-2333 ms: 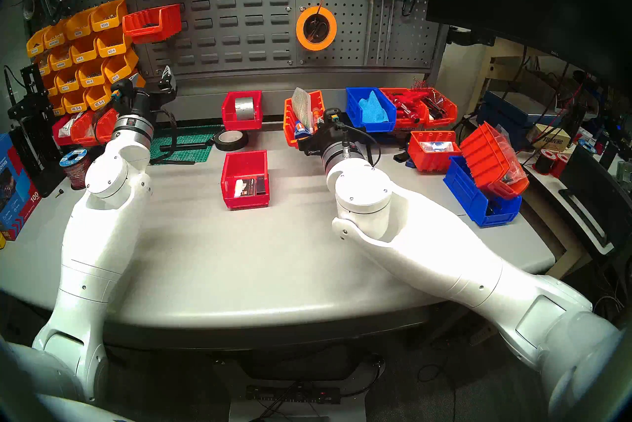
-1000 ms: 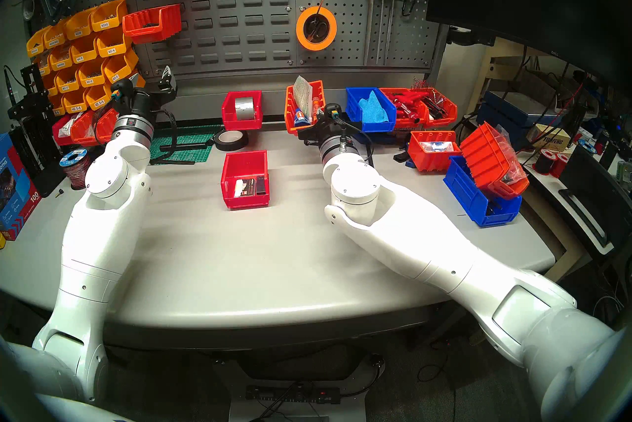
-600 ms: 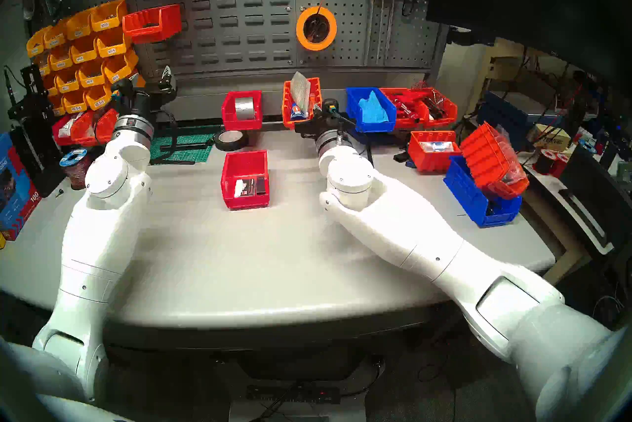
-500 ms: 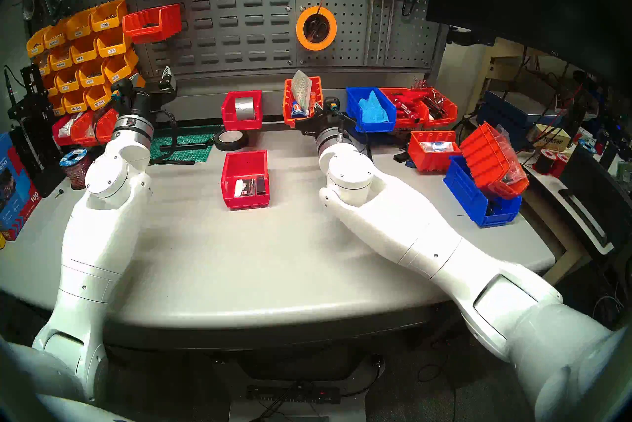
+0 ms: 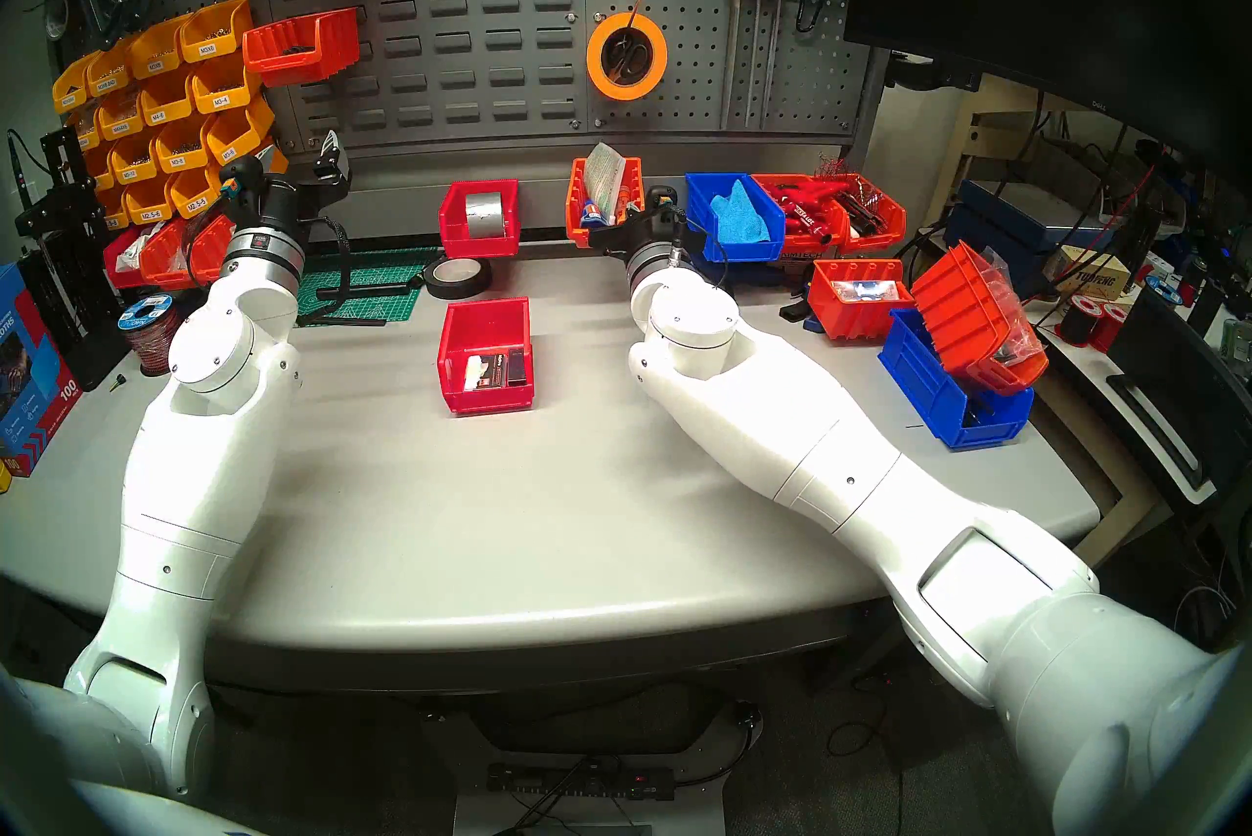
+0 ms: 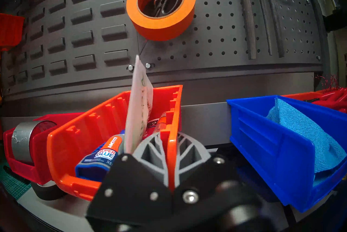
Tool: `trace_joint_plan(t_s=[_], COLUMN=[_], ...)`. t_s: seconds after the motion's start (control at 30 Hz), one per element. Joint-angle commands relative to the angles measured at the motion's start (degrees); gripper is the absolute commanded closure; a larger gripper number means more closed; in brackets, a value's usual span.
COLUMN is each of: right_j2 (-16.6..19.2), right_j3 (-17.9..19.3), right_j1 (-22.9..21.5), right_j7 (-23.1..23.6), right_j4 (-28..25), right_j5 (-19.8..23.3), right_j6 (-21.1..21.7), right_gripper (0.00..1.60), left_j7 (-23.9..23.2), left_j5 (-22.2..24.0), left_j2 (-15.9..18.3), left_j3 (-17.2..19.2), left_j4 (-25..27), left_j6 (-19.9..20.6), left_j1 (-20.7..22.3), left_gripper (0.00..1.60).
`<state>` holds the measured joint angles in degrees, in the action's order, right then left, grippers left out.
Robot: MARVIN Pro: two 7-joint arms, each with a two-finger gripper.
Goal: Hang all the unorganized tool boxes onto the wall
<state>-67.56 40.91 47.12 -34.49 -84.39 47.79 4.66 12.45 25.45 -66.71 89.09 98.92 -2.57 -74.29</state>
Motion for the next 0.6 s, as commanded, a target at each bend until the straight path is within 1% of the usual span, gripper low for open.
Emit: trace_joint_plan(t_s=[0.0, 0.1, 0.4, 0.57], right_j2=[0.2, 0.7, 1.4, 1.4], right_j3=[1.5, 1.7, 2.0, 2.0], right_j1=[-3.2, -3.3, -3.1, -3.2], right_j7=[0.2, 0.1, -0.8, -0.8], right_j4=[-1.1, -1.3, -2.2, -2.2], right_j5=[1.7, 2.1, 3.1, 3.3], right_j6=[3.9, 5.5, 7.9, 7.9], right_gripper=[1.6, 1.6, 1.6, 1.6], left_j7=[0.0, 0.0, 0.0, 0.0], left_j5=[0.1, 0.1, 0.1, 0.1], left_j2=[0.0, 0.0, 0.0, 0.0], left_j3=[0.1, 0.1, 0.1, 0.1], left_j4=[0.5, 0.5, 0.5, 0.5], left_j6=[0.0, 0.0, 0.0, 0.0], left_j1=[0.6, 0.6, 0.6, 0.6], left_gripper=[0.0, 0.0, 0.0, 0.0])
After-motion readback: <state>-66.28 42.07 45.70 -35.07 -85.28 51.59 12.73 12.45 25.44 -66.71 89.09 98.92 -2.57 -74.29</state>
